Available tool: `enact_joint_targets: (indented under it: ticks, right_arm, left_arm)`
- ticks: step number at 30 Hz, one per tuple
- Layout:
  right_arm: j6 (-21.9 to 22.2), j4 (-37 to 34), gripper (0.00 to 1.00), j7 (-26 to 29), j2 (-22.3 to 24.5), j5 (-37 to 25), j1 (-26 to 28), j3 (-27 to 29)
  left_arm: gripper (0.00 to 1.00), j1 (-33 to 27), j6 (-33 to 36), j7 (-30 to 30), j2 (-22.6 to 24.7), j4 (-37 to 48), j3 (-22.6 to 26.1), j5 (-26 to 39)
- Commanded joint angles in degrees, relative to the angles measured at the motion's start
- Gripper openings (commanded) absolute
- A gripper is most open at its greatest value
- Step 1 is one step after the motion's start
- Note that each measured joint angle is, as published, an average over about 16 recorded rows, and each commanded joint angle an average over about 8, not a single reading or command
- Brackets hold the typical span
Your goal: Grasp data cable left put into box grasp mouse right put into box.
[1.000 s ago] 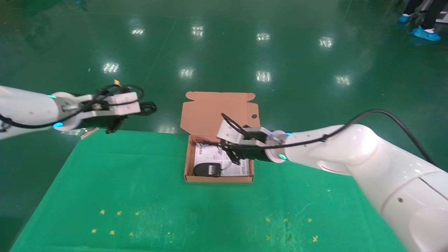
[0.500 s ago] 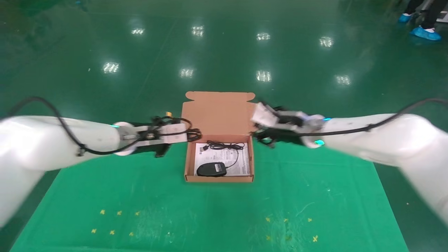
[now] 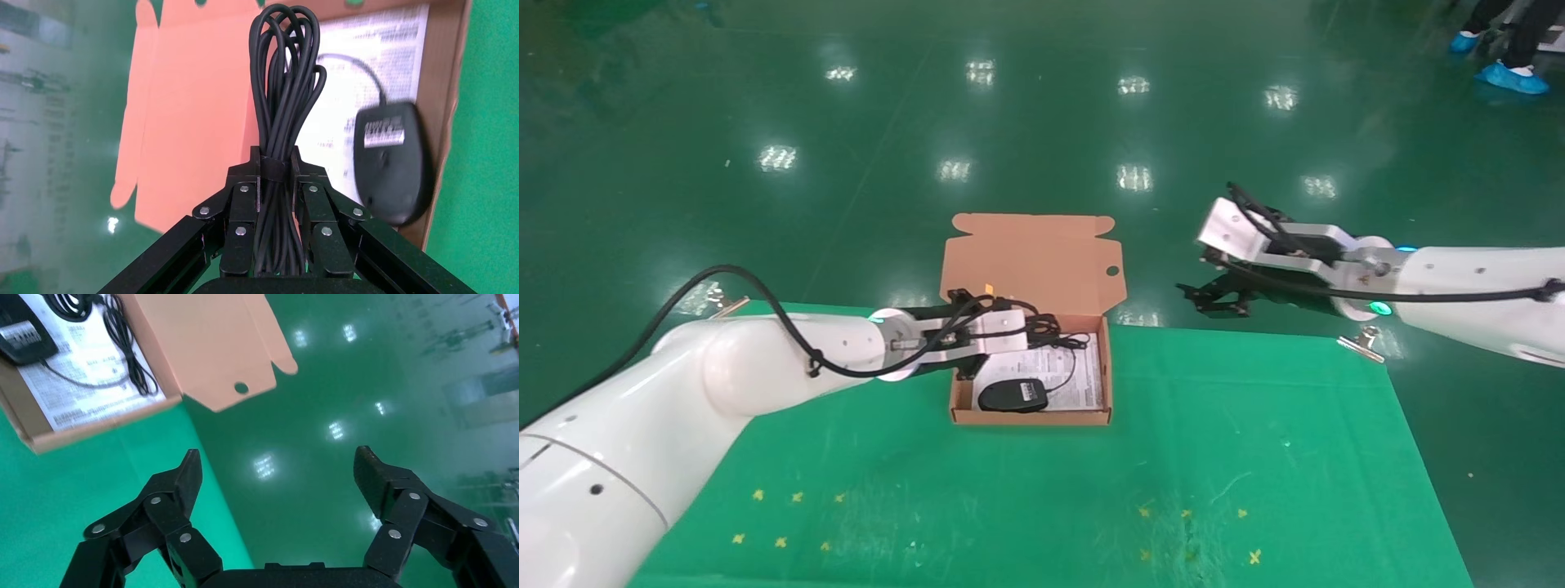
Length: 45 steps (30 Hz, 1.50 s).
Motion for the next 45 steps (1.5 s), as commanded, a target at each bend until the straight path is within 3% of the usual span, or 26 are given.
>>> enact_joint_targets:
  ticks: [1, 4, 22, 30, 38, 45]
  right_arm:
    - [0.1, 1.81, 1.0, 2.21, 1.28, -1.76, 0.5, -0.78]
    - [0.11, 2.55, 1.0, 2.98, 1.67, -2.56, 0.72, -1.18]
    - [0.47, 2.07, 1.0, 2.51, 1.3, -2.17, 0.89, -0.78]
    - [3.22, 1.23, 1.0, 1.03, -0.11, -3.09, 4.93, 0.76]
    - [-0.5, -0.5, 1.0, -2.78, -2.15, -7.06, 10.45, -0.91]
    - [-2.87, -0.37, 1.0, -3.22, -2.31, -7.18, 10.68, -0.35]
  left_arm:
    - [0.62, -0.22, -0.57, 1.22, 0.24, 0.56, 1.24, -3.09]
    - [1.0, -0.43, -0.45, 1.47, 0.33, 0.9, 1.91, -4.5]
    - [1.0, -0.28, -0.25, 1.34, -0.43, -0.2, 1.59, -3.98]
    - [1.0, -1.2, -3.61, 1.33, -1.34, -3.05, 1.71, -4.54]
    - [1.0, -2.7, -8.92, -0.3, -0.87, -1.77, 1.75, -3.69]
    - [1.0, -1.99, -7.91, -0.88, -2.18, -2.52, 0.61, -5.96]
